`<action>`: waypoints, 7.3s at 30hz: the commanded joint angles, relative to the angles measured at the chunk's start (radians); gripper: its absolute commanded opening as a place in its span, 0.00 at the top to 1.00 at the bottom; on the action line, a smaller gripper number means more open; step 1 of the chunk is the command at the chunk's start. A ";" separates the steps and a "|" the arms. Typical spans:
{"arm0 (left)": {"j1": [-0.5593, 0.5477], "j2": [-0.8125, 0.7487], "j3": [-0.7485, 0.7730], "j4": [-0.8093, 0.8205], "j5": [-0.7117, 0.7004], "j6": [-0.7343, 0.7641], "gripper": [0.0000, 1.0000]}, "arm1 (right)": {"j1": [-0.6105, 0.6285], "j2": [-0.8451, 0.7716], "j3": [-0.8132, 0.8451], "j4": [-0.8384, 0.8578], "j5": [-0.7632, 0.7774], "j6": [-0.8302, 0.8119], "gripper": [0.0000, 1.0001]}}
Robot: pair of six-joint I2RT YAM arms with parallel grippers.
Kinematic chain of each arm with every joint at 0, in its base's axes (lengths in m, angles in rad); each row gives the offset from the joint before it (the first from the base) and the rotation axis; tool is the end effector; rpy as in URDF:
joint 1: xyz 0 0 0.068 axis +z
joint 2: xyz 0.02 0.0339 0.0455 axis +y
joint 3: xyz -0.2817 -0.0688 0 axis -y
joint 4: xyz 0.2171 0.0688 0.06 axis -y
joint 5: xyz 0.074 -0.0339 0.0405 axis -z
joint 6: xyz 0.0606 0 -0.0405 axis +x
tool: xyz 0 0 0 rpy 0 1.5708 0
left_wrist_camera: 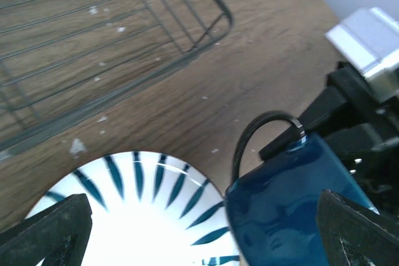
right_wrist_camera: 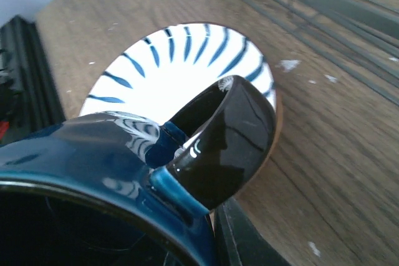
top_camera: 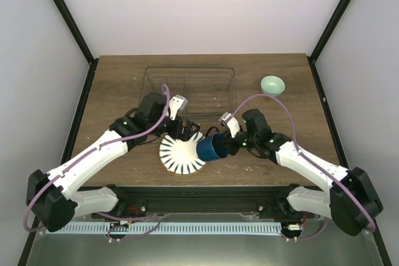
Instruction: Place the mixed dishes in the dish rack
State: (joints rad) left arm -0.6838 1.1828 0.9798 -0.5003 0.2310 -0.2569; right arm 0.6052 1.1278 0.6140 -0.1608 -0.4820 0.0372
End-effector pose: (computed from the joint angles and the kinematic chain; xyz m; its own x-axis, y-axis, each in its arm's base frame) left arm 0.1770 -0.1621 0.3032 -0.6755 0.2315 -0.7001 0.5983 0.7269 -0.3370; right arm 0.1629 0.1469 0.2338 -0.5431 -0.3357 -0.7696 -0.7822 0.5356 0.3184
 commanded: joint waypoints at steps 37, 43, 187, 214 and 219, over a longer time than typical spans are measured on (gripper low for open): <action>0.150 -0.112 -0.273 0.475 0.677 -0.226 0.17 | -0.004 -0.184 -0.152 0.505 -0.404 0.038 0.99; 0.150 -0.097 -0.290 0.544 0.705 -0.256 0.22 | -0.004 -0.150 -0.152 0.552 -0.444 0.068 0.99; -0.121 0.330 0.105 0.019 0.200 -0.072 0.10 | 0.019 0.143 0.438 -0.826 0.804 0.576 0.49; -0.243 0.707 0.462 -0.128 -0.078 -0.215 0.12 | 0.018 -0.139 0.473 -0.845 1.111 0.633 0.48; -0.282 0.762 0.517 -0.152 -0.124 -0.250 0.14 | 0.018 -0.155 0.455 -0.832 1.108 0.614 0.47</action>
State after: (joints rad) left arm -0.9348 1.9057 1.4513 -0.6102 0.1730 -0.4664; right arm 0.6170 0.9947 1.0790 -1.0115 0.5892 0.6613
